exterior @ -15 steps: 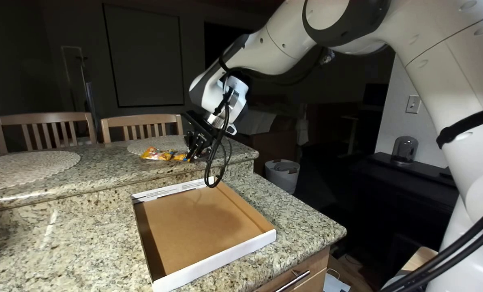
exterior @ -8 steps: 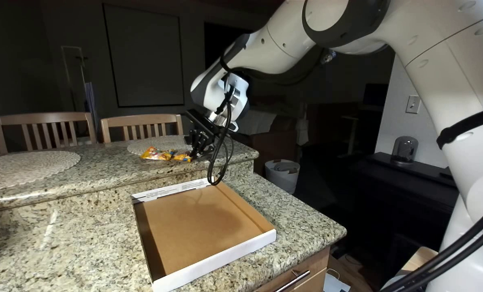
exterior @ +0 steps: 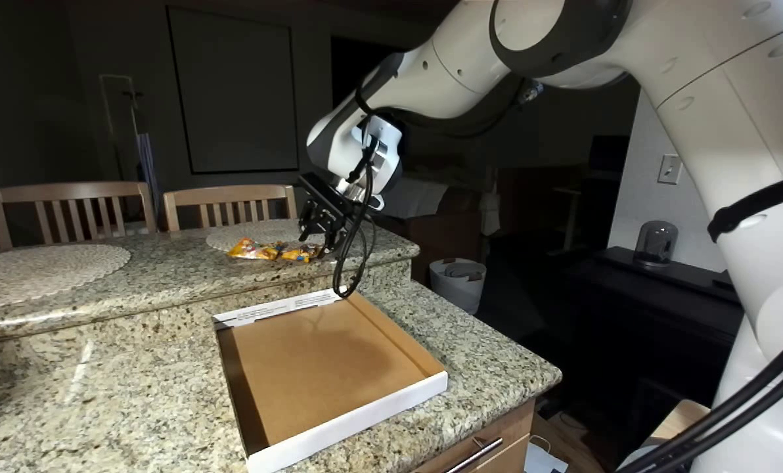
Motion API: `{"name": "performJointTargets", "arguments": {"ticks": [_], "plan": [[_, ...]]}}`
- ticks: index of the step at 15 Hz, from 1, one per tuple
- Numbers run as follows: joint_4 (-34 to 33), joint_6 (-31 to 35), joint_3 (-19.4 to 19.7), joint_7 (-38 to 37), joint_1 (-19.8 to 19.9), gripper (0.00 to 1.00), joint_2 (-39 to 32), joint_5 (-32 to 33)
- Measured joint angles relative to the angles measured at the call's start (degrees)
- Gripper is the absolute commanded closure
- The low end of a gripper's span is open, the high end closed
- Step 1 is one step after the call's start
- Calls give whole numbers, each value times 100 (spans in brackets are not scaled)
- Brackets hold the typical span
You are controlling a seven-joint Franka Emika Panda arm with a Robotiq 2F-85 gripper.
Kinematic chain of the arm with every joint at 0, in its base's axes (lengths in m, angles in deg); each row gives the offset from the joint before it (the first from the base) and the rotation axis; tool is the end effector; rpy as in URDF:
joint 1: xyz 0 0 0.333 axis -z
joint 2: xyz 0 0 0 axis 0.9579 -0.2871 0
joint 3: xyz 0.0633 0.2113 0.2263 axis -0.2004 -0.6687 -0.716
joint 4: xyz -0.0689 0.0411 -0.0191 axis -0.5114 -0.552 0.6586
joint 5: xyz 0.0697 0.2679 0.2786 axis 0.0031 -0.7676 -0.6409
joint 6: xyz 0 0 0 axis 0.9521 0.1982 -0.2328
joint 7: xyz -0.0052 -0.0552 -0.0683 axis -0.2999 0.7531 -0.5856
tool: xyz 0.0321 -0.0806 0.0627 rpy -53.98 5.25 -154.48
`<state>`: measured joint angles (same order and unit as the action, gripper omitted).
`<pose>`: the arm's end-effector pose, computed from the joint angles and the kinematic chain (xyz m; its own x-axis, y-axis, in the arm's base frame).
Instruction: Put the orange packets in the box
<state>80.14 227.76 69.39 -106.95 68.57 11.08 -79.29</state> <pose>0.7154 0.0595 0.3180 0.4751 -0.8679 -0.1447 -0.7774 -0.3370 -0.5310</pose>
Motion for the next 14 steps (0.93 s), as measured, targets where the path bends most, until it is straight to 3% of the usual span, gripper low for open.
{"name": "performJointTargets", "arguments": {"ticks": [8, 10, 14], "plan": [[-257, 450, -59, 0, -58, 0, -252, 2], [-336, 494, -63, 0, -84, 26, -341, 2], [-474, 530, -73, 0, -111, 53, -479, 4]]}}
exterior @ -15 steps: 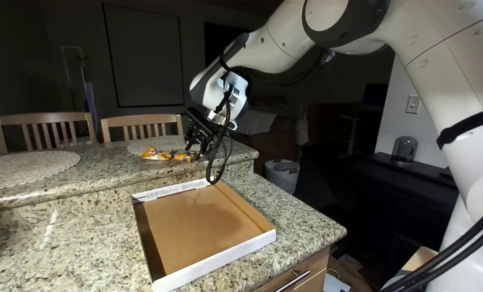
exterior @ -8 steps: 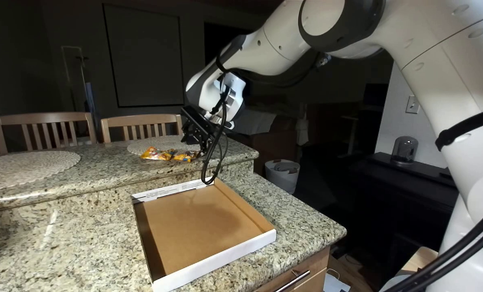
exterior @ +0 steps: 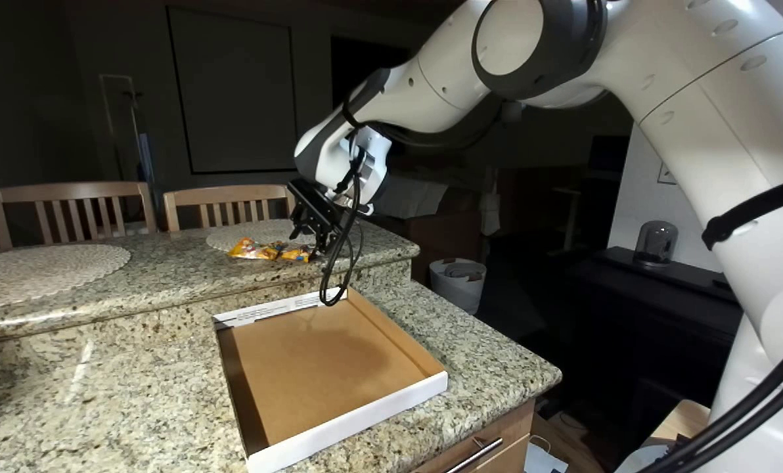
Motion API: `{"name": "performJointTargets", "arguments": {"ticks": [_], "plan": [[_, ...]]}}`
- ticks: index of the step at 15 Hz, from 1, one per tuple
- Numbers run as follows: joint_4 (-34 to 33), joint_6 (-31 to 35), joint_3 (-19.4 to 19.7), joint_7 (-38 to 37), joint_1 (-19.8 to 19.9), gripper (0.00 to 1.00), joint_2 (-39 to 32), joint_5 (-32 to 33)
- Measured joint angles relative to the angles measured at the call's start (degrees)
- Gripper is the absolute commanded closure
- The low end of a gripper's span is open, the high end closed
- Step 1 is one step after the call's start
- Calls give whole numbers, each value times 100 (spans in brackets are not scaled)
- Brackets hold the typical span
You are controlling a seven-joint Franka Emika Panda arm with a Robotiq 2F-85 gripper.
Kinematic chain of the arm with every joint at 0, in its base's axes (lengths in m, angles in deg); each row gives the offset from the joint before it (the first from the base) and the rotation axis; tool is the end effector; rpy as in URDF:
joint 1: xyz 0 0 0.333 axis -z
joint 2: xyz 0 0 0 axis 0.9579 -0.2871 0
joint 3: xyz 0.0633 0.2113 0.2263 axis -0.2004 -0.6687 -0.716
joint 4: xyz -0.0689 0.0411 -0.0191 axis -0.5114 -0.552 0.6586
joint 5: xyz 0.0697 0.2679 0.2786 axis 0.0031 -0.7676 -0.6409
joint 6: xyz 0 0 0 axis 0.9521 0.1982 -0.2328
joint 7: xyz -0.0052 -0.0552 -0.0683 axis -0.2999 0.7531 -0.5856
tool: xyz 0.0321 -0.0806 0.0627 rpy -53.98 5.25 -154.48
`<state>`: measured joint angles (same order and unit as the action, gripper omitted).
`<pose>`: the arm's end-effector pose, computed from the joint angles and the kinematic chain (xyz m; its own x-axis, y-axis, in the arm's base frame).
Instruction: Put the orange packets in the box
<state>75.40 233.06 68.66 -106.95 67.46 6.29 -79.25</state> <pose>0.7354 0.0753 0.3059 0.4685 -0.8783 -0.0949 -0.7422 -0.3330 -0.5816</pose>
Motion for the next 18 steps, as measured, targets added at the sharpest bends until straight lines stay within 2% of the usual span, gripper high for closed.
{"name": "performJointTargets", "arguments": {"ticks": [6, 10, 14, 18], "plan": [[-93, 13, 13, 0, -23, 93, -127, 7], [-97, 13, 26, 0, -23, 99, -153, 7], [-102, 14, 46, 0, -23, 94, -154, 7], [-104, 23, 54, 0, -20, 95, -140, 7]]}}
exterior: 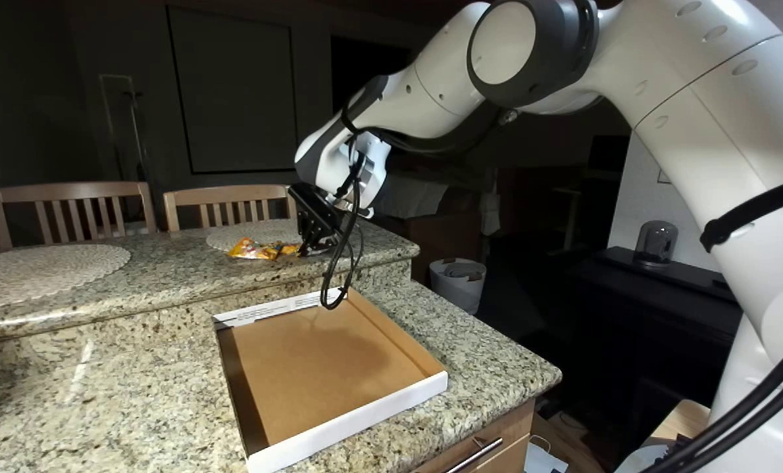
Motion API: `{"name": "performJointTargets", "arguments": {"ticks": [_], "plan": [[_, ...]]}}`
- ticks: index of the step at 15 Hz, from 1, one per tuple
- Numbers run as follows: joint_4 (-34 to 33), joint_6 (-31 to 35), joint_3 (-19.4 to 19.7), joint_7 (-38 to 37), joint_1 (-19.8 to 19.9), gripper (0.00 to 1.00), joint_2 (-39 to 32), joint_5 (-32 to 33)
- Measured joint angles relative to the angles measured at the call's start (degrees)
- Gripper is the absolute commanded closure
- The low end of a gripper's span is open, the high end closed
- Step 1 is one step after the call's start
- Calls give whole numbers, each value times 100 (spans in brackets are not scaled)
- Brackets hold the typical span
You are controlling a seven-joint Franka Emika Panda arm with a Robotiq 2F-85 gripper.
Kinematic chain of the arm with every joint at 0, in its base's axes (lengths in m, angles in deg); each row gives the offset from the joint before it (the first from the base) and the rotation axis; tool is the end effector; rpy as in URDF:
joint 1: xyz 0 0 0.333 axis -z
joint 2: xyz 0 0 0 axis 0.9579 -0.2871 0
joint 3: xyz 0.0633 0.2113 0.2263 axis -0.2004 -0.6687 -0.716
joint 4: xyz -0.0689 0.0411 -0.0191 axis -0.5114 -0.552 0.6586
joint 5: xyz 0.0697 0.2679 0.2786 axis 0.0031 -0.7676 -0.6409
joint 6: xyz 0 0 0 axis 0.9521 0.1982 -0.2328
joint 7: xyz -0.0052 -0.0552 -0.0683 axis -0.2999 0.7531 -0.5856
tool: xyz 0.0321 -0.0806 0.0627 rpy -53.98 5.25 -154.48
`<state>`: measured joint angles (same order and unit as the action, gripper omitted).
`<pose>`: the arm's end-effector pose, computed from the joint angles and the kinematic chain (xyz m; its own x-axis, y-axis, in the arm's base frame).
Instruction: Put the orange packets in the box
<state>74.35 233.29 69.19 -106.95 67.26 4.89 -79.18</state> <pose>0.7392 0.0724 0.2971 0.4636 -0.8816 -0.0889 -0.7452 -0.3337 -0.5774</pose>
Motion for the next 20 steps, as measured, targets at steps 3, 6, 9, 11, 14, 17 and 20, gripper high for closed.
{"name": "performJointTargets", "arguments": {"ticks": [3, 6, 9, 11, 14, 17, 20], "plan": [[23, 97, -10, 0, 1, 94, 91, -9], [182, 121, -61, 0, 40, 93, 316, -76], [494, 85, -198, 5, 148, 93, 620, -286], [767, -28, -351, 42, 266, 93, 847, -550], [1314, -304, -541, 268, 394, 93, 1250, -1053], [2040, -513, -619, 603, 384, 94, 1752, -1536], [2771, -633, -635, 955, 340, 93, 2266, -1936]]}}
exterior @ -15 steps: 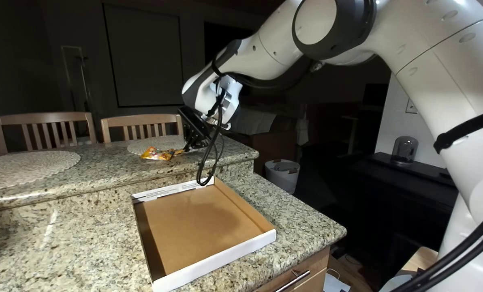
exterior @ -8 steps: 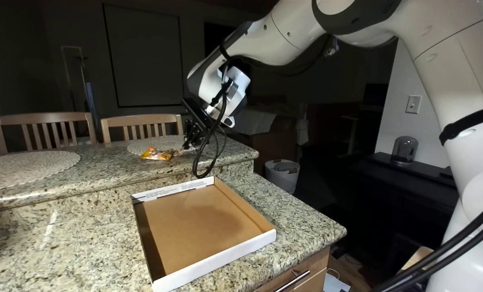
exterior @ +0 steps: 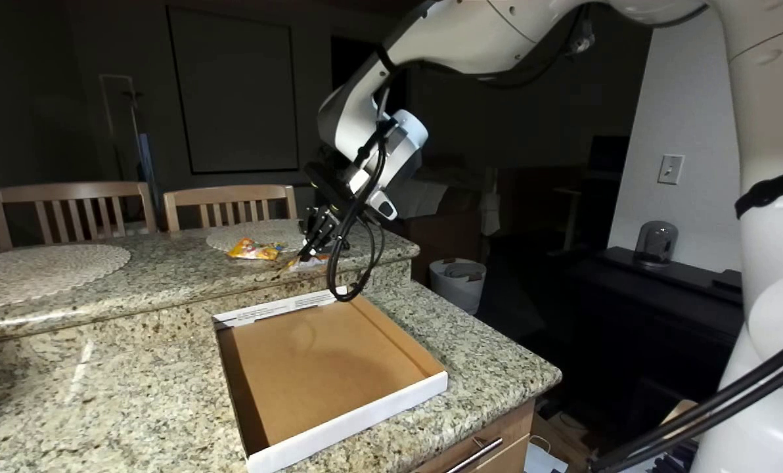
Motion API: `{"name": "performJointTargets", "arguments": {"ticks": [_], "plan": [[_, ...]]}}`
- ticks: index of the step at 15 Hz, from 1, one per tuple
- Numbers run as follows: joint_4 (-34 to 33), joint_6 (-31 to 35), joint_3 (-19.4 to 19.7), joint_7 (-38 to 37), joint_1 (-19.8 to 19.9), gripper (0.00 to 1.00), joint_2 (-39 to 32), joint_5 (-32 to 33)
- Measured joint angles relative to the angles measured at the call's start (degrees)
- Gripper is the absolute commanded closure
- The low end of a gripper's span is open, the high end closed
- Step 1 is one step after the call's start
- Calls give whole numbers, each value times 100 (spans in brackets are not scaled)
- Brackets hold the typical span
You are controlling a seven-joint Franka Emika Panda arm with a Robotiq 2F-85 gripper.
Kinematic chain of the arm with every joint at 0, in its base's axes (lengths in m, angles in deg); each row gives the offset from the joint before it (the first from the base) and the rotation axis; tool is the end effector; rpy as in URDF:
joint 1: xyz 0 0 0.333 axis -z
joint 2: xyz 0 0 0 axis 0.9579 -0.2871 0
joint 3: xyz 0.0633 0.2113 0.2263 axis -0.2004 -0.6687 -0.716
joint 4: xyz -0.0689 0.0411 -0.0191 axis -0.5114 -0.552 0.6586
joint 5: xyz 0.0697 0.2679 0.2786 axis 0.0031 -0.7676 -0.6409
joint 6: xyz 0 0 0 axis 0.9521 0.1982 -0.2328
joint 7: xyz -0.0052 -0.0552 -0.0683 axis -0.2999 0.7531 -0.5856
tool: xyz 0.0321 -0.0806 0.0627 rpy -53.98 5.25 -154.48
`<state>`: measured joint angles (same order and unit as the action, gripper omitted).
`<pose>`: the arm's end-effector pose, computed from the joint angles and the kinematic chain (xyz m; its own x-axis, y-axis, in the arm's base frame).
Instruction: Put the orange packets in the box
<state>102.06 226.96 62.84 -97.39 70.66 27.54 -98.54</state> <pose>0.6104 0.0925 0.3295 0.4624 -0.8121 -0.3559 -0.8135 -0.2288 -0.5347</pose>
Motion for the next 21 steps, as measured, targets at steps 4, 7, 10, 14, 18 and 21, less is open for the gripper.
{"name": "performJointTargets", "arguments": {"ticks": [4, 7, 10, 14, 18, 21], "plan": [[843, -94, 2, 597, -22, 93, 576, -409], [1288, -199, 8, 1059, -81, 94, 784, -473], [1623, -199, -2, 1406, -224, 94, 779, -473], [1955, -183, -25, 1651, -413, 96, 738, -478], [2106, -148, -56, 2145, -454, 62, 746, -849], [2155, -145, -48, 2534, -453, 43, 809, -1061]]}}
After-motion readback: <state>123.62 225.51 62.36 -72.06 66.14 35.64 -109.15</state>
